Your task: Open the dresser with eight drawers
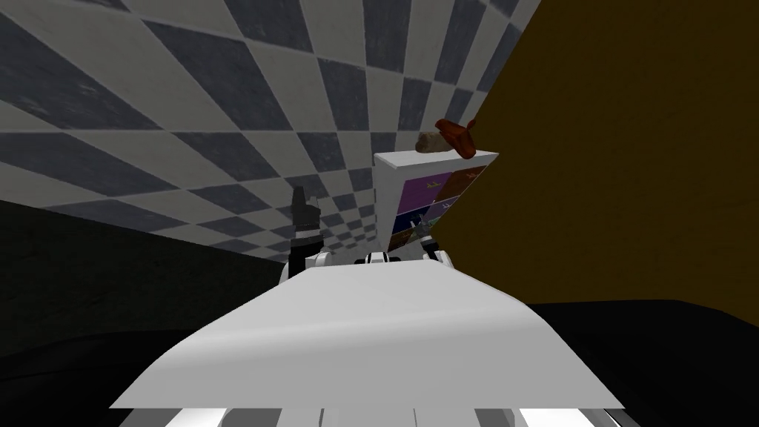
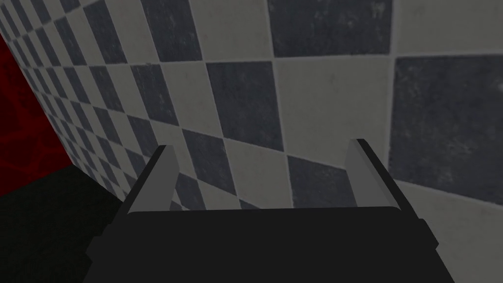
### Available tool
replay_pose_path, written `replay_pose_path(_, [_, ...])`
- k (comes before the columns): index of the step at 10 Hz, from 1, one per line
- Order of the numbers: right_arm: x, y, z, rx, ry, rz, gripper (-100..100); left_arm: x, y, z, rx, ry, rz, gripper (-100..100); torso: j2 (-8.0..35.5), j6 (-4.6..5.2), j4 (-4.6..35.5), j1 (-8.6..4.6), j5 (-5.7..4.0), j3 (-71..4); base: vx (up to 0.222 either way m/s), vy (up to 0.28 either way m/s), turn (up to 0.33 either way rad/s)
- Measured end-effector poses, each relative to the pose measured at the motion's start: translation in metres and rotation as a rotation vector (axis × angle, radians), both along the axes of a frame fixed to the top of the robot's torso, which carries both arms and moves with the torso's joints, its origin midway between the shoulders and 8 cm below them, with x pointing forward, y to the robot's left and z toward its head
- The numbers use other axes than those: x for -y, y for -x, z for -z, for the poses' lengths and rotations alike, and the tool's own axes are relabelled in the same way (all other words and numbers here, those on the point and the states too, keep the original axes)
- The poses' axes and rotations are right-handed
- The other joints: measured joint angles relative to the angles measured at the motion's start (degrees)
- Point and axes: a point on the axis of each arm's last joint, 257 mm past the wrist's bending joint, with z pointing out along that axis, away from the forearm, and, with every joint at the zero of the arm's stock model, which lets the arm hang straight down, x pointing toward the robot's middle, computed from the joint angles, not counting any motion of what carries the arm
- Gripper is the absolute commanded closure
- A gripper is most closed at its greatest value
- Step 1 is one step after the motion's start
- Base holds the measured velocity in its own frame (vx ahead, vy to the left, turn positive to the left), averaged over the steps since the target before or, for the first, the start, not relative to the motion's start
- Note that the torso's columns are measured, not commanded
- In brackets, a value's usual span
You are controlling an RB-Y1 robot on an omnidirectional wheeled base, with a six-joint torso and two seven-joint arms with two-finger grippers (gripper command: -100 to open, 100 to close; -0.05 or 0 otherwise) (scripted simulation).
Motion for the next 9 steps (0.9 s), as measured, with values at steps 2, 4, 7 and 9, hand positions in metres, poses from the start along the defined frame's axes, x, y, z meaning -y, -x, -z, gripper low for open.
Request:
replay_pose_path(2, [0.012,-0.005,-0.004,0.014,-0.002,0.056,-100,0.000,0.000,0.000,0.000,0.000,0.000,0,-0.11,-0.01,-0.03,0.14,0.04,-0.07,-0.063,-0.053,0.101])
replay_pose_path(4, [0.021,-0.006,-0.008,0.026,0.003,0.096,-100,0.000,0.000,0.000,0.000,0.000,0.000,0,-0.17,-0.11,-0.05,0.20,0.06,-0.12,-0.074,-0.051,0.299])
replay_pose_path(7, [0.036,-0.010,-0.012,0.037,0.004,0.157,-100,0.000,0.000,0.000,0.000,0.000,0.000,0,-0.17,-0.11,-0.05,0.11,0.03,-0.12,-0.048,-0.045,0.165])
replay_pose_path(9, [0.047,-0.014,-0.014,0.040,0.001,0.208,-100,0.000,0.000,0.000,0.000,0.000,0.000,0,-0.01,-0.08,0.00,0.11,0.03,-0.02,-0.097,-0.053,0.290])
